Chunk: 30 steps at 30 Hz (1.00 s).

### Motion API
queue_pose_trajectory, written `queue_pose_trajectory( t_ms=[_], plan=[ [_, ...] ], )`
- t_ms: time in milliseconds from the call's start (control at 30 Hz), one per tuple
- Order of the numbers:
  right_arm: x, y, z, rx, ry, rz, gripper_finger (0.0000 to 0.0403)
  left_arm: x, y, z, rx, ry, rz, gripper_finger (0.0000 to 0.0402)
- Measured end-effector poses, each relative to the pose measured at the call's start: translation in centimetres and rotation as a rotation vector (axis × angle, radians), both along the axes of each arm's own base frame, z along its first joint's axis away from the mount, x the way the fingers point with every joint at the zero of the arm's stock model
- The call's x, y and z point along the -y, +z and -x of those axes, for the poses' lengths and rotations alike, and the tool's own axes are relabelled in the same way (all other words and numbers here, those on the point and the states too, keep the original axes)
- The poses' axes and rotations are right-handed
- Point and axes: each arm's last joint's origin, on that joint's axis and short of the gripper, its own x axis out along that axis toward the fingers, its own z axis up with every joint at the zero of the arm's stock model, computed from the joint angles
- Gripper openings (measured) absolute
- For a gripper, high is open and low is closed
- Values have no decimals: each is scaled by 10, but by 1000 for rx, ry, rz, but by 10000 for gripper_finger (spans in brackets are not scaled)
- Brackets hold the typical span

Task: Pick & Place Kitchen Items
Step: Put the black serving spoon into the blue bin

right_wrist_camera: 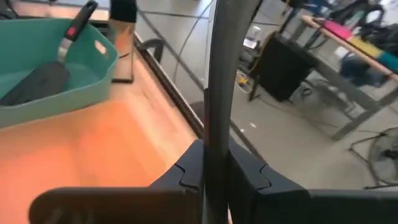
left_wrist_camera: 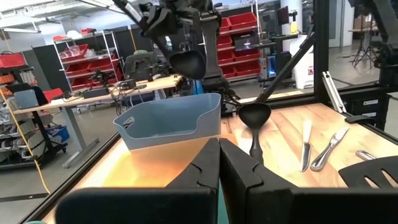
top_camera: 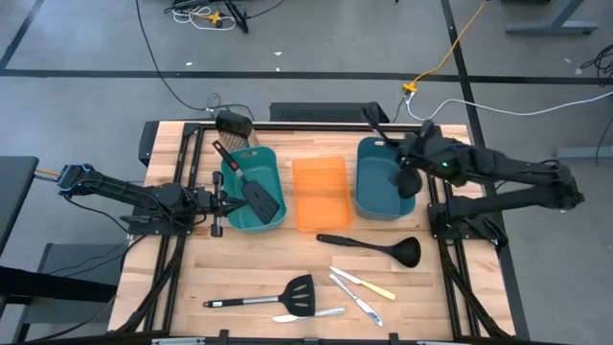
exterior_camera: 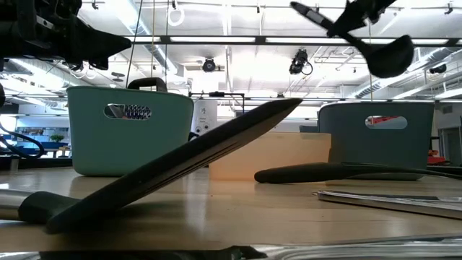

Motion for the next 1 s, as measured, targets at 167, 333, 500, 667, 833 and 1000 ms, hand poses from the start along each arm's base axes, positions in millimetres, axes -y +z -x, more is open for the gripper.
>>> queue_pose_trajectory(
  t_ms=[167,333,500,667,833,1000],
  plan=[
    [19,-30,-10,75,68,-25,44,0,0,0,-4,0,-1,7],
    [36,-61,-10,172,86,-56,44,0,0,0,-3,0,-1,7],
    [46,-95,-4,196,60,-130,44,0,0,0,-5,0,-14,7],
    [50,-120,1,239,32,-151,44,0,0,0,-5,1,-19,7],
    [51,-137,5,311,2,-127,44,0,0,0,-5,1,-19,7],
    [52,-151,10,255,-20,-143,44,0,0,0,-5,1,-19,7]
  ],
)
